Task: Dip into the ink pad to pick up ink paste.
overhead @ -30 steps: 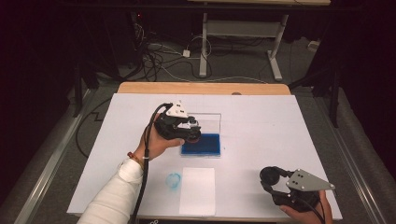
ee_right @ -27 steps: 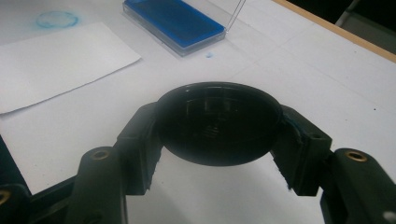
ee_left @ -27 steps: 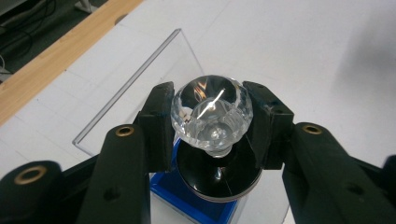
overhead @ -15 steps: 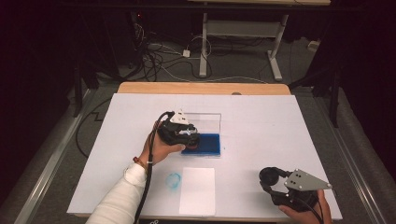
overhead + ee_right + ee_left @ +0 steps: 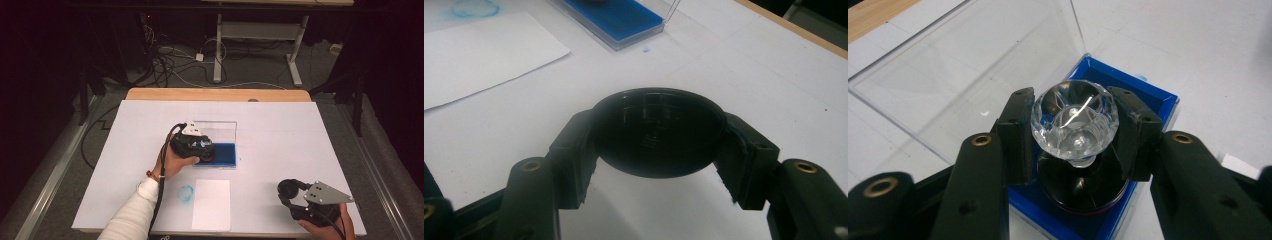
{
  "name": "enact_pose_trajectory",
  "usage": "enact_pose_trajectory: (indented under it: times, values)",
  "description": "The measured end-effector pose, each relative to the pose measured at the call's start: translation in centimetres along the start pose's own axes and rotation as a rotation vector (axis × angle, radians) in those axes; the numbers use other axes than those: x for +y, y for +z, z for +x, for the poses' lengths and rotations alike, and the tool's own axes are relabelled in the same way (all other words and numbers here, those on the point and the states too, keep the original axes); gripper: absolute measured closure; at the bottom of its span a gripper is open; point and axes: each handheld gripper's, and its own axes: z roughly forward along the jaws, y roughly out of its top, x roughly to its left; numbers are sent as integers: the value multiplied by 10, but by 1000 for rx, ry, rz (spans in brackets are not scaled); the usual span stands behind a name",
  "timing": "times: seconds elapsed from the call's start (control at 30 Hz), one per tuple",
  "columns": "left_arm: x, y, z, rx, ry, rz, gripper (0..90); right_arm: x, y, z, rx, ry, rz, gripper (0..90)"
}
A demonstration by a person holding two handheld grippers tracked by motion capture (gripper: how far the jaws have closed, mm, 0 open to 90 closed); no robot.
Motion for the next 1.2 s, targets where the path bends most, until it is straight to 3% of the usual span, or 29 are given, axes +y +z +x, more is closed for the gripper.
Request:
enact_pose_trajectory:
  times: [0.3,0.67,0.93,1.1,1.2]
  values:
    - [-6,1,-1,-15,-5,-25,545,0,0,2,1,-2,4,385]
    - [-10,-1,-5,-10,16,-15,545,1,1,3,2,-10,7,385]
    - [-10,0,-2,-11,-11,-25,546,0,0,4,3,-18,8,385]
    - [-7,1,-9,15,24,0,545,0,0,5,5,-21,8,385]
    - [-8,1,-9,16,19,1,545,0,1,5,6,-22,9,385]
